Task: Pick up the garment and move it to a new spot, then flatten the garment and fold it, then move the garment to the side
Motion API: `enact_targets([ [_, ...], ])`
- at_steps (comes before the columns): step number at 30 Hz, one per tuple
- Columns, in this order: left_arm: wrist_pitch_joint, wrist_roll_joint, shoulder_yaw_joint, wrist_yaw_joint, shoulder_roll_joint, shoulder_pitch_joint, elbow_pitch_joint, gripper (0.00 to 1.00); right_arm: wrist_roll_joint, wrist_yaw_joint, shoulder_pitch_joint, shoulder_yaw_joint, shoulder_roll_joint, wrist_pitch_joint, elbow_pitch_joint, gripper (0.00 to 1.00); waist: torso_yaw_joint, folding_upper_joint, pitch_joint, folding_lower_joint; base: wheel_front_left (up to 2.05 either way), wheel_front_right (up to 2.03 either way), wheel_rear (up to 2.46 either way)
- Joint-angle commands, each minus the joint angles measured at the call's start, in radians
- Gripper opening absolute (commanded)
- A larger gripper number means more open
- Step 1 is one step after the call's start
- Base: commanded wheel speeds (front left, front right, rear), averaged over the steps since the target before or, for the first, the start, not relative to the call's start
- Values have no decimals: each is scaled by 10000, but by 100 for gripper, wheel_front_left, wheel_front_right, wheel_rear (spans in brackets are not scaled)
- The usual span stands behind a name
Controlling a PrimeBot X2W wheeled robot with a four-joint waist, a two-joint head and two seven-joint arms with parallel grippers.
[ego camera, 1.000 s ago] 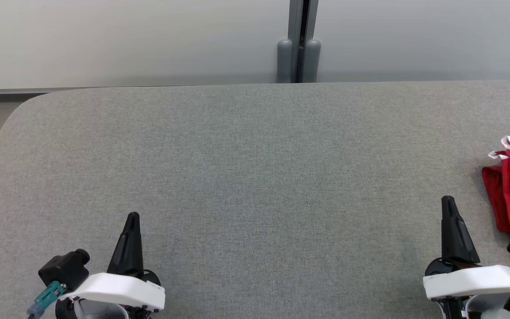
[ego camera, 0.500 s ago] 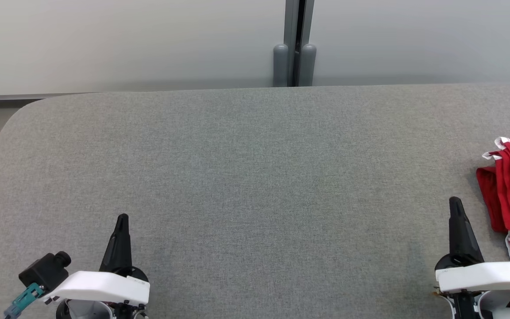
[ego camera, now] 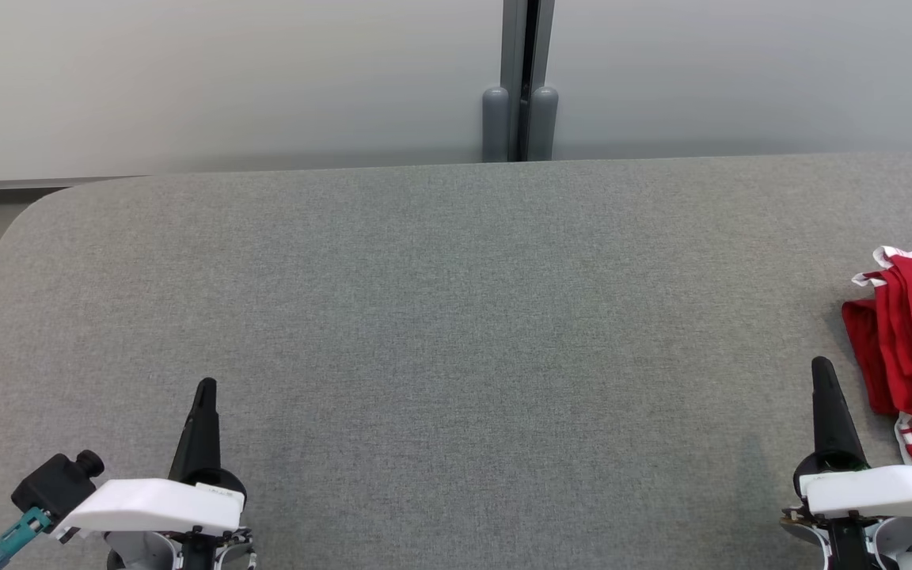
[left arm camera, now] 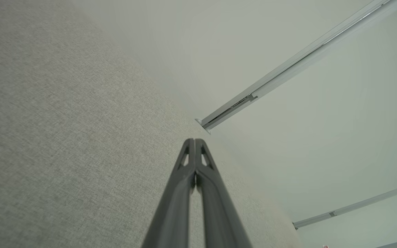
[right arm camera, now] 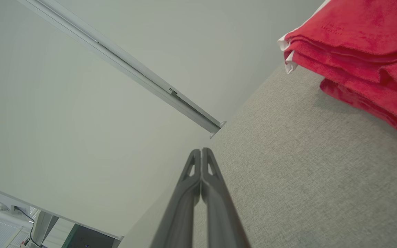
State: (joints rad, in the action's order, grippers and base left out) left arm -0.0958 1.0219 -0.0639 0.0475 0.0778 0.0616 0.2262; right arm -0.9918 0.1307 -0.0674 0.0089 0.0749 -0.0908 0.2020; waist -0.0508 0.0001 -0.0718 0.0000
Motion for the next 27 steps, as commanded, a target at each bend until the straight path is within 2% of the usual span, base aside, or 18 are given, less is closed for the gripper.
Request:
enact_targets([
  [1, 57, 286, 94, 74, 65, 253, -95, 0, -276, 1, -220, -52, 79, 72, -87, 0, 8, -1, 10, 0, 0, 0, 0],
  [27, 747, 2783, 603, 413, 87, 370, 2, 0, -2892, 1, -298, -365, 86, 749, 119, 0, 178, -1, 240, 0, 0, 0, 0],
])
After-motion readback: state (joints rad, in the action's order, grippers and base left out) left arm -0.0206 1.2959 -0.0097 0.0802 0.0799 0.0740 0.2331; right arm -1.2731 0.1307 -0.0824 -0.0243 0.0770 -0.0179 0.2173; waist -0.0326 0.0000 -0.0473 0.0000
